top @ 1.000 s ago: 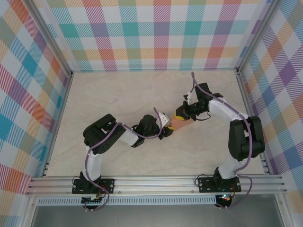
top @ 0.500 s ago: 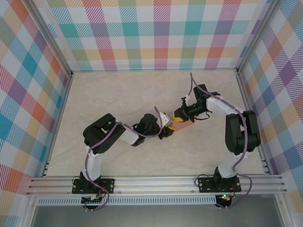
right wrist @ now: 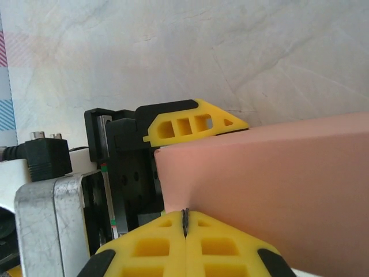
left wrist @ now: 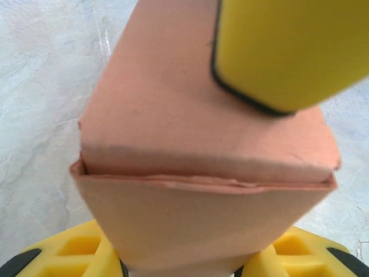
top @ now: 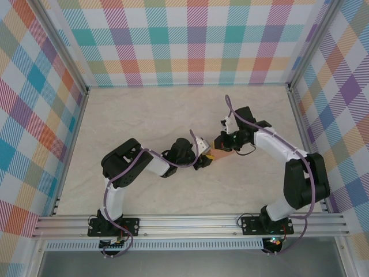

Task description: Fold the paper box

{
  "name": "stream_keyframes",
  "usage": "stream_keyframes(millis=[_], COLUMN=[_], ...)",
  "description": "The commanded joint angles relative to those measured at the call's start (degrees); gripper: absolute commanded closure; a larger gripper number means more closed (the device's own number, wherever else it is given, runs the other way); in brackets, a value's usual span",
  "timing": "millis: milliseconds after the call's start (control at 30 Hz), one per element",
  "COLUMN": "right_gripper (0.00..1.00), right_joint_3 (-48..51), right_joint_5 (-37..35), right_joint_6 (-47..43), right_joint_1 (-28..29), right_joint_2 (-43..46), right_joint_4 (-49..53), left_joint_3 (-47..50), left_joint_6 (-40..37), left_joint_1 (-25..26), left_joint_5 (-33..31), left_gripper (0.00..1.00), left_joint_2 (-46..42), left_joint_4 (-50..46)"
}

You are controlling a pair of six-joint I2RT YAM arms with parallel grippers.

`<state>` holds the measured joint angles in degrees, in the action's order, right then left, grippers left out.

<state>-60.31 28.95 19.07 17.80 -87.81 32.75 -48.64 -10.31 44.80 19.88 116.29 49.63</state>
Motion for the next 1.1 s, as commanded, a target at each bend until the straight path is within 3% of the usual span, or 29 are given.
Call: stream_keyframes(millis=[0,100,267,500,633,833,1067], right_gripper=[0.97,0.96,0.96,0.97,0.98,0.97,0.97], right_joint_3=[1.2,2.3,1.8,12.8,13.9,7.7,2.1], right_joint_5=[6.4,14.0,14.8,14.4,13.0,12.7,13.7], right_joint_6=[4.9,9.6,7.7,9.8,9.8,11.0,13.6], right_joint_1=[-4.6,-10.2,-14.5,-16.1,-16.7,-17.8,-19.1], right_joint_2=[1.9,2.4,0.7,-1.4,-1.3,2.5,-3.0], right_joint_4=[-3.7,-8.5,-8.4,-20.9,-19.6,-12.8,-13.1], left_joint_3=[-0.4,-0.2,0.1,0.4,0.7,1.5,1.8], left_joint_6=[-0.1,-0.3,-0.5,-0.2,-0.7,-2.0,-2.4], left_joint_1=[-0.6,-0.5,-0.5,-0.6,-0.5,-0.5,-0.5], left_joint_5=[0.1,0.0,-0.1,-0.2,-0.4,-0.5,-0.6], left_gripper=[0.64,0.64,0.64,0.64,0.64,0.64,0.64], left_joint_2=[-0.4,-0.7,-0.8,-0.7,-1.1,-2.1,-2.3], left_joint_4=[-1.5,-1.8,-1.7,-0.8,-1.2,-2.0,-2.0])
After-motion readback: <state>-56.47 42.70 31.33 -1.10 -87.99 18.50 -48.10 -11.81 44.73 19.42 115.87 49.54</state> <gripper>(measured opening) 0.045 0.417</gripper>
